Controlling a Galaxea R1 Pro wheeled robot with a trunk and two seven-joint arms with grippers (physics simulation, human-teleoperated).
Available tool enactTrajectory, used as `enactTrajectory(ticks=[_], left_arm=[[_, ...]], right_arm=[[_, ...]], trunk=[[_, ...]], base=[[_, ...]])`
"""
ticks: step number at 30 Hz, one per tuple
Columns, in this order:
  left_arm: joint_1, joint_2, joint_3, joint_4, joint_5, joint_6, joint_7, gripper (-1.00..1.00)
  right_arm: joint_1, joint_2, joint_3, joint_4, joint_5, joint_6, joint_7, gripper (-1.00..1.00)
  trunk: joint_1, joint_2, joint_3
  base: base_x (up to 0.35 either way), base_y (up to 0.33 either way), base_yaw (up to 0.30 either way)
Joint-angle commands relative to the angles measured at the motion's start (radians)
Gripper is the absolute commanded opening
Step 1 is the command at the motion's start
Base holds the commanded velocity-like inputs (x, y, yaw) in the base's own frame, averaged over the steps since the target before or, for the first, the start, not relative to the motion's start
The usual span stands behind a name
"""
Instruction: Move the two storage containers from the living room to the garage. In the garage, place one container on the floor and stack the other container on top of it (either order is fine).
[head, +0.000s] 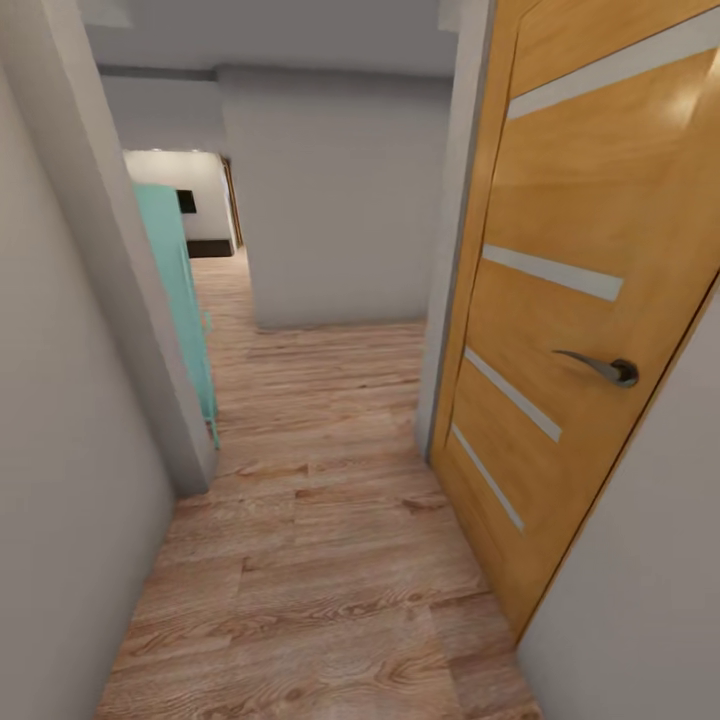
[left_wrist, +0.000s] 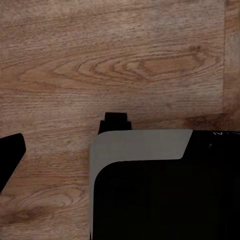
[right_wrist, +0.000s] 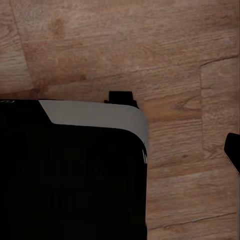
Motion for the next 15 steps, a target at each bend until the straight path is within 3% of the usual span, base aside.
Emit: enactTrajectory(ticks=[1, 15], left_arm=[[-0.001, 0.0, -0.002, -0.001, 0.007, 0.004, -0.004, 1.0], [0.0, 0.0, -0.002, -0.001, 0.007, 0.004, -0.004, 1.0]], right_arm=[[-0.001, 0.001, 0.008, 0.003, -0.007, -0.004, 0.0, 1.0], [-0.001, 0.004, 0.008, 0.003, -0.007, -0.003, 0.0, 1.0]], trunk=[[0.0, 0.0, -0.001], [0.0, 0.0, -0.001]], base=[[0.268, 0.0, 0.0], [0.264, 0.0, 0.008]])
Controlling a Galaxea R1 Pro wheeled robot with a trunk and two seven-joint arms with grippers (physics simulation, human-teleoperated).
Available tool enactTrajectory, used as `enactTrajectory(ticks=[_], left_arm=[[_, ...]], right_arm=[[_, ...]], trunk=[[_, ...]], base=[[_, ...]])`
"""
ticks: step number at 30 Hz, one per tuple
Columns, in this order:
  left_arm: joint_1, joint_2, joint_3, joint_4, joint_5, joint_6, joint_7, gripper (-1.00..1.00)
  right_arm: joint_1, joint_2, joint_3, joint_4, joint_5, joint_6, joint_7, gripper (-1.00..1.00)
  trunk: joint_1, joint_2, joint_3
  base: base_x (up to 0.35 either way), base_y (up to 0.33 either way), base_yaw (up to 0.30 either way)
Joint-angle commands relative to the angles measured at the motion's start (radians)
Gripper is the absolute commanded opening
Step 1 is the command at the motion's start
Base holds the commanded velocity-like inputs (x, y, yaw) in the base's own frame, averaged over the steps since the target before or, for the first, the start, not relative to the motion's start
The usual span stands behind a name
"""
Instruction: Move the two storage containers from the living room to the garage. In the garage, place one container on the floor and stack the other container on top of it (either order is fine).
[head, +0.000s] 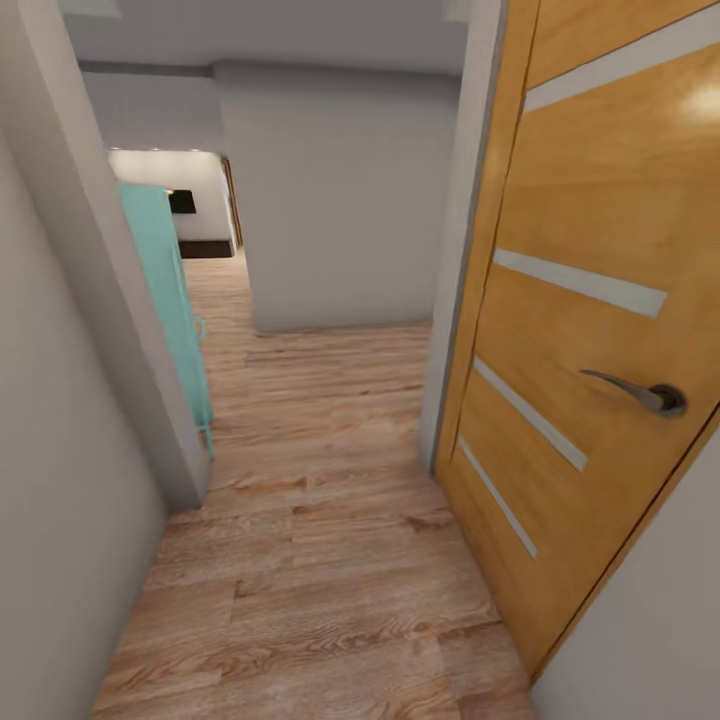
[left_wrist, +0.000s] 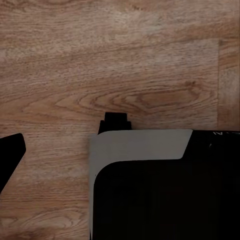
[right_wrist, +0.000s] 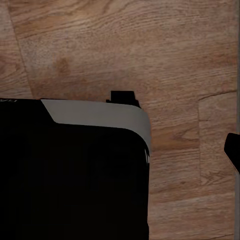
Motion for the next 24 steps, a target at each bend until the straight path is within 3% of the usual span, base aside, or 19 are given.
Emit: enactTrajectory(ticks=[1, 11, 24], left_arm=[[-0.001, 0.0, -0.002, -0.001, 0.007, 0.004, -0.004, 1.0], [-0.001, -0.001, -0.002, -0.001, 0.007, 0.004, -0.004, 1.0], [-0.001, 0.0, -0.002, -0.001, 0.007, 0.004, -0.005, 1.0]], right_arm=[[-0.001, 0.0, 0.008, 0.003, -0.008, -0.005, -0.001, 1.0], [-0.001, -0.001, 0.009, 0.003, -0.008, -0.006, -0.001, 1.0], [-0.001, -0.001, 0.008, 0.003, -0.008, -0.007, -0.001, 1.0]], trunk=[[0.0, 0.0, -0.001], [0.0, 0.0, -0.006], [0.0, 0.0, -0.007]], base=[[0.263, 0.0, 0.155], [0.263, 0.0, 0.229], [0.294, 0.0, 0.014]])
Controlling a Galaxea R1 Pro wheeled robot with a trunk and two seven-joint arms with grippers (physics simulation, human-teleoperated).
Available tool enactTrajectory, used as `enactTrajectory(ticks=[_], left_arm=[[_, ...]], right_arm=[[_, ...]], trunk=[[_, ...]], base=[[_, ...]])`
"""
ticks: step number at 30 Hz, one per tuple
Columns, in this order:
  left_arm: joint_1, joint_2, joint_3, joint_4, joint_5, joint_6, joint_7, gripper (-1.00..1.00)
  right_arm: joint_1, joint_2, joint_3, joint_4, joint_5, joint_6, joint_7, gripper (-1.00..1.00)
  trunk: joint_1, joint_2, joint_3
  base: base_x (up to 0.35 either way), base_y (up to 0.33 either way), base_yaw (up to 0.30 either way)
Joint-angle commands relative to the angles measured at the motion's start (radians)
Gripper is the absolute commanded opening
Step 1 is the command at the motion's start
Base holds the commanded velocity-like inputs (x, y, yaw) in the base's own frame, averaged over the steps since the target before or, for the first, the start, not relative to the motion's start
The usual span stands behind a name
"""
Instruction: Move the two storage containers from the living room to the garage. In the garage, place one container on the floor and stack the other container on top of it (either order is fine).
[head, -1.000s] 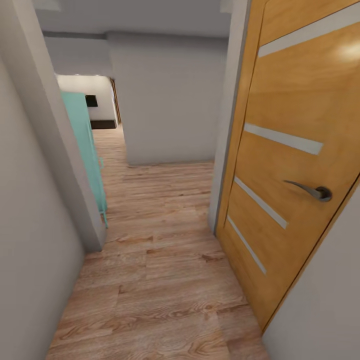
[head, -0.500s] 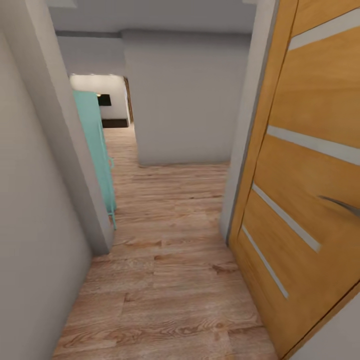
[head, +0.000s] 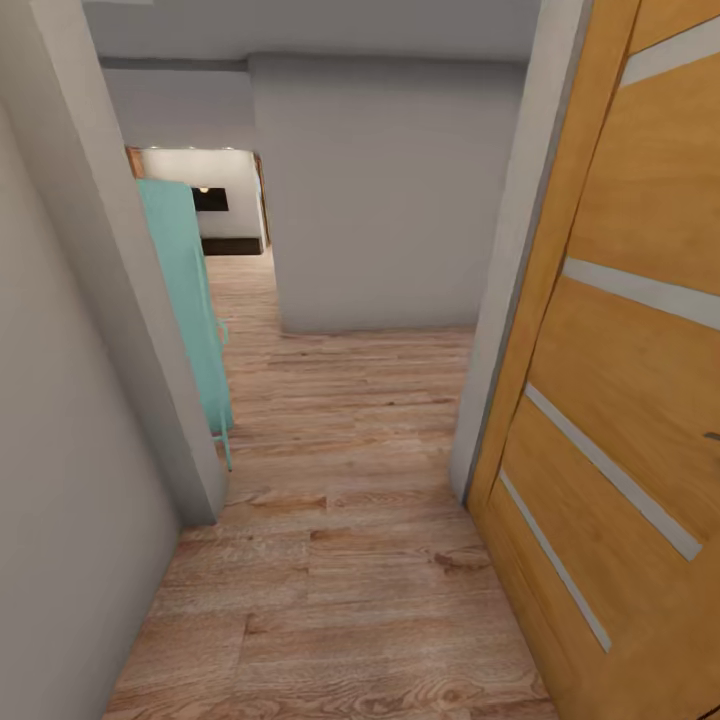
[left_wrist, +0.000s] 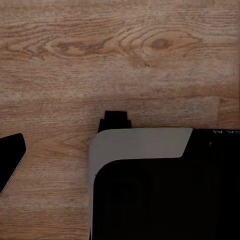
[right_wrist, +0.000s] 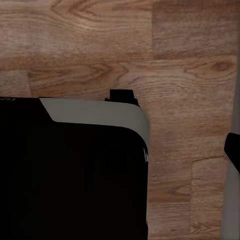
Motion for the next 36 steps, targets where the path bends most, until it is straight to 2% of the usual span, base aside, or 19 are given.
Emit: enactTrajectory(ticks=[1, 8, 17, 36], left_arm=[[0.0, 0.0, -0.002, -0.001, 0.007, 0.004, -0.004, 1.0], [0.0, 0.0, -0.002, -0.001, 0.007, 0.004, -0.004, 1.0], [0.0, 0.0, -0.002, -0.001, 0.007, 0.004, -0.004, 1.0], [0.0, 0.0, -0.002, -0.001, 0.007, 0.004, -0.004, 1.0]], right_arm=[[-0.001, 0.001, 0.008, 0.003, -0.007, -0.004, 0.0, 1.0], [-0.001, 0.005, 0.009, 0.003, -0.008, -0.001, 0.0, 1.0], [-0.001, 0.003, 0.008, 0.003, -0.008, -0.002, 0.0, 1.0], [-0.001, 0.003, 0.008, 0.003, -0.009, -0.003, 0.0, 1.0]], trunk=[[0.001, 0.0, -0.001], [0.001, 0.0, -0.001], [0.001, 0.0, -0.003], [0.001, 0.0, -0.003]], base=[[0.321, 0.0, 0.0], [0.322, 0.0, 0.016], [0.322, 0.0, 0.186], [0.322, 0.0, 0.032]])
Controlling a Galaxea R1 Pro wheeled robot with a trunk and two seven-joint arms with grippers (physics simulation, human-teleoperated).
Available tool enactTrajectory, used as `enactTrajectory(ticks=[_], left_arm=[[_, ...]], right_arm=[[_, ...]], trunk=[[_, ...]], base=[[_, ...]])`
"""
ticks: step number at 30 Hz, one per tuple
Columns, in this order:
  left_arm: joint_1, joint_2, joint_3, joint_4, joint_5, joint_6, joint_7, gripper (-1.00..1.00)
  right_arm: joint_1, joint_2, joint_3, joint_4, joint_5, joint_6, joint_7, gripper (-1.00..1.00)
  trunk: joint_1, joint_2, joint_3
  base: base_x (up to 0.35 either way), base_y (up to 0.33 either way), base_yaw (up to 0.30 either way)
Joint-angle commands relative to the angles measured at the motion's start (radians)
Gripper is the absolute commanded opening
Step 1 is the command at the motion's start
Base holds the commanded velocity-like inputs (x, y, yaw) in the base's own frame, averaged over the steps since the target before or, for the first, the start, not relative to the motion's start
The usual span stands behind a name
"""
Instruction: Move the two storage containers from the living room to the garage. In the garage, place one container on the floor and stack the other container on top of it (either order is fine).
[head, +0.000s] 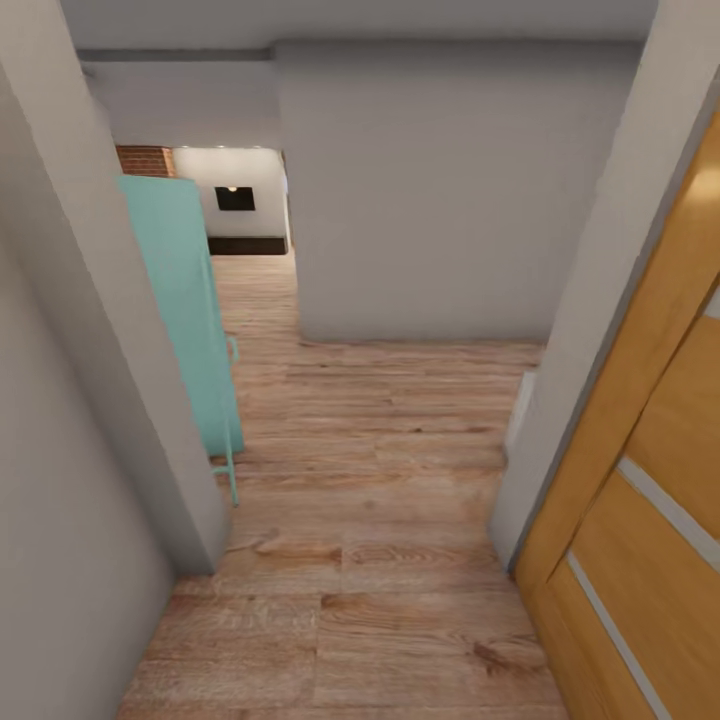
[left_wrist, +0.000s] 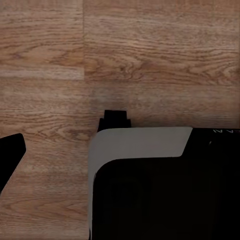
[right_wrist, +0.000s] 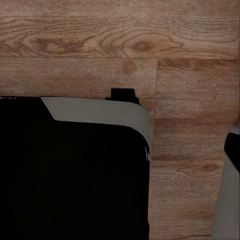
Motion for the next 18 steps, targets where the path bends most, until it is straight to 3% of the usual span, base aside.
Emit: enactTrajectory(ticks=[1, 18], left_arm=[[-0.001, 0.0, -0.002, -0.001, 0.007, 0.004, -0.004, 1.0], [-0.001, 0.0, -0.002, -0.001, 0.007, 0.004, -0.003, 1.0]], right_arm=[[-0.001, 0.0, 0.008, 0.003, -0.008, -0.005, -0.001, 1.0], [-0.001, 0.0, 0.008, 0.003, -0.008, -0.007, -0.001, 1.0]], trunk=[[0.001, 0.0, -0.001], [0.001, 0.0, -0.001]], base=[[0.322, 0.0, 0.154], [0.322, 0.0, 0.016]])
